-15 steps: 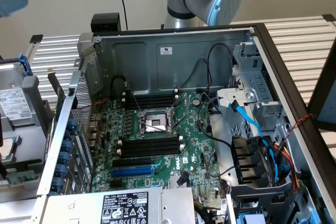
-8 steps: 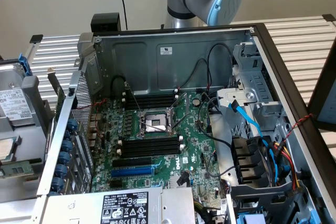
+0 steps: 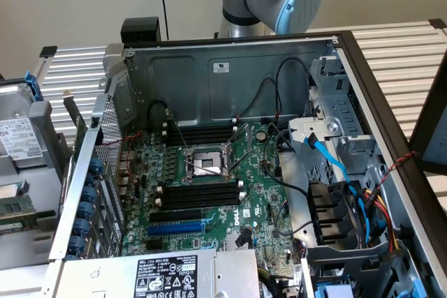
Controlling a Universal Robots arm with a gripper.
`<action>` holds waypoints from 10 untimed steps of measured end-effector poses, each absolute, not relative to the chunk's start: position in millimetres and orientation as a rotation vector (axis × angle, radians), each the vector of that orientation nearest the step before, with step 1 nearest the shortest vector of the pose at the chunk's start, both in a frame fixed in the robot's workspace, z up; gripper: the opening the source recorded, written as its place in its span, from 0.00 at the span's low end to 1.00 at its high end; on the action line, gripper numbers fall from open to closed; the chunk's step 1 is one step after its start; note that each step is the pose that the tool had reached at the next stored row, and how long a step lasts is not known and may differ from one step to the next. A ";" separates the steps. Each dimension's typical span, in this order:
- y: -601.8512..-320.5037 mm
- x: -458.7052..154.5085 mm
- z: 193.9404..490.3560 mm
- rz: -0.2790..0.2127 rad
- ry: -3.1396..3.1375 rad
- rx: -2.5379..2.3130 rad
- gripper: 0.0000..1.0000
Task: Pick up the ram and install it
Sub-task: 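Pick up the ram and move it above insertion slot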
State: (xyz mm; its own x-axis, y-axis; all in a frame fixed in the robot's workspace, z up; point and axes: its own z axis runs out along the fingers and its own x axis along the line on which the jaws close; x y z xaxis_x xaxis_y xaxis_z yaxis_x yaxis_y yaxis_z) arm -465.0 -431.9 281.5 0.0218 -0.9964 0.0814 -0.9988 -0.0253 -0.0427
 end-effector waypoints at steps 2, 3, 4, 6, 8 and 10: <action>-432.0 -465.0 290.7 0.138 -2.175 2.227 0.12; -431.9 -465.0 295.1 0.137 -2.175 2.227 0.12; -431.9 -465.0 299.8 0.137 -2.175 2.227 0.12; -431.9 -465.0 309.0 0.137 -2.175 2.226 0.12; -431.9 -465.0 317.8 0.138 -2.175 2.227 0.12; -431.9 -465.0 326.7 0.138 -2.175 2.227 0.12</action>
State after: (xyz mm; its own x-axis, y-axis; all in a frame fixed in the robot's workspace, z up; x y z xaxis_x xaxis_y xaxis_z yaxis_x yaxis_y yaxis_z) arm -465.0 -431.9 326.7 0.0217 -0.9964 0.0814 -0.9988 -0.0253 -0.0430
